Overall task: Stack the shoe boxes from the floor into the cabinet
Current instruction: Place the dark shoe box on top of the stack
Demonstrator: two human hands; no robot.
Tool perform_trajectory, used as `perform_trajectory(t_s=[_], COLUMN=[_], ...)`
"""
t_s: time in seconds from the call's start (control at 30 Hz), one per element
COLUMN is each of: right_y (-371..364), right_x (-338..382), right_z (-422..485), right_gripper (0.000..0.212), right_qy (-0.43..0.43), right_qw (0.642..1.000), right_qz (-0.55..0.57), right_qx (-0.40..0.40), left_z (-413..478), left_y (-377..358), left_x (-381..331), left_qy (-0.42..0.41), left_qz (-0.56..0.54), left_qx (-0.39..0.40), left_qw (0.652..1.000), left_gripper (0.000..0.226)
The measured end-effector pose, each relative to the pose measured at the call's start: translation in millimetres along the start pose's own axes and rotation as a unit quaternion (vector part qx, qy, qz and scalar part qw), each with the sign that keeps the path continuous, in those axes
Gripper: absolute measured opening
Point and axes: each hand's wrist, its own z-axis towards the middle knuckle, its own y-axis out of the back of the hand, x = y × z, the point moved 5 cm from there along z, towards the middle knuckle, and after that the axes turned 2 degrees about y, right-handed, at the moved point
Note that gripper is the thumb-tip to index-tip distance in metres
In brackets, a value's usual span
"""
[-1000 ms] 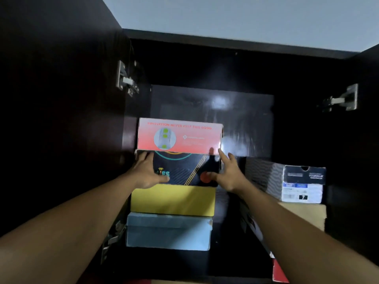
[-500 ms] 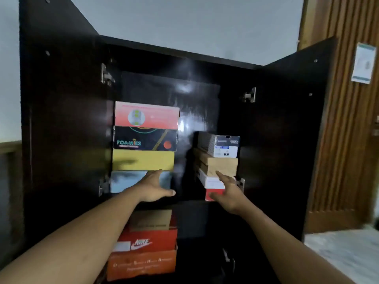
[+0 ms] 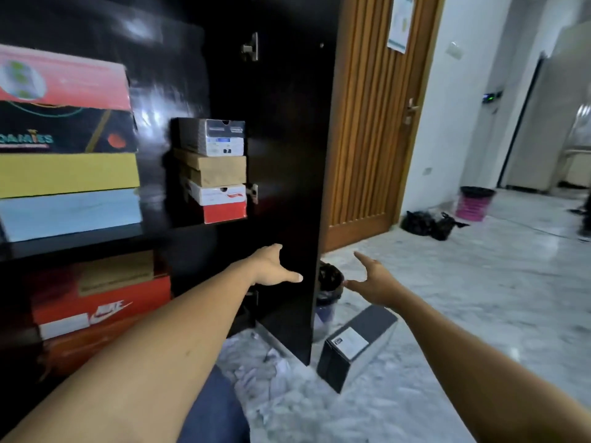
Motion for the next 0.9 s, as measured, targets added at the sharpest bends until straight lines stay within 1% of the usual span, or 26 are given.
perform_trajectory(t_s=[0.07,0.17,0.23,0.3,0.4,0.5,0.57,0.67,0.8,0.83,0.87,0.9], right_y=[9,12,7,-5,-32,-64,-85,-110,-146,-155,-163,-171], right_x=[-33,-85,-126,-166,-223,-272,-298,-326,-343,-345,-347,-350], right_z=[-6,-5,4,15,42,76,100,135,165,169,170,171], right_gripper=[0.085,0.083,0.082,0.083,0.085,0.086,0.086,0.086,0.079,0.078,0.078,0.078], right_qy=[-0.037,-0.084,-0.115,-0.145,-0.174,-0.197,-0.199,-0.186,-0.149,-0.142,-0.135,-0.129], right_qw=[0.999,0.996,0.993,0.989,0.984,0.978,0.977,0.980,0.984,0.984,0.985,0.986], right_qz=[-0.003,-0.017,-0.016,-0.010,0.014,0.041,0.047,0.027,0.008,-0.001,-0.010,-0.016], right_qx=[-0.007,-0.010,-0.010,-0.001,0.025,0.049,0.063,0.070,0.096,0.103,0.108,0.109], left_z=[17,47,76,102,140,175,198,226,247,248,249,247], left_y=[-28,-76,-112,-152,-208,-261,-297,-340,-373,-377,-383,-388], left_x=[-19,-40,-45,-41,-31,-15,-2,21,54,59,65,66], left_qy=[-0.017,-0.034,-0.034,-0.015,0.009,0.053,0.080,0.117,0.211,0.226,0.237,0.237], left_qz=[0.001,-0.001,-0.004,-0.007,0.005,0.000,-0.007,-0.015,-0.094,-0.101,-0.103,-0.107], left_qx=[0.022,0.054,0.075,0.100,0.130,0.151,0.144,0.097,0.067,0.067,0.074,0.083], left_qw=[1.000,0.998,0.997,0.995,0.991,0.987,0.986,0.988,0.971,0.966,0.963,0.962], left_gripper=[0.107,0.093,0.096,0.104,0.104,0.106,0.104,0.099,0.104,0.102,0.095,0.083])
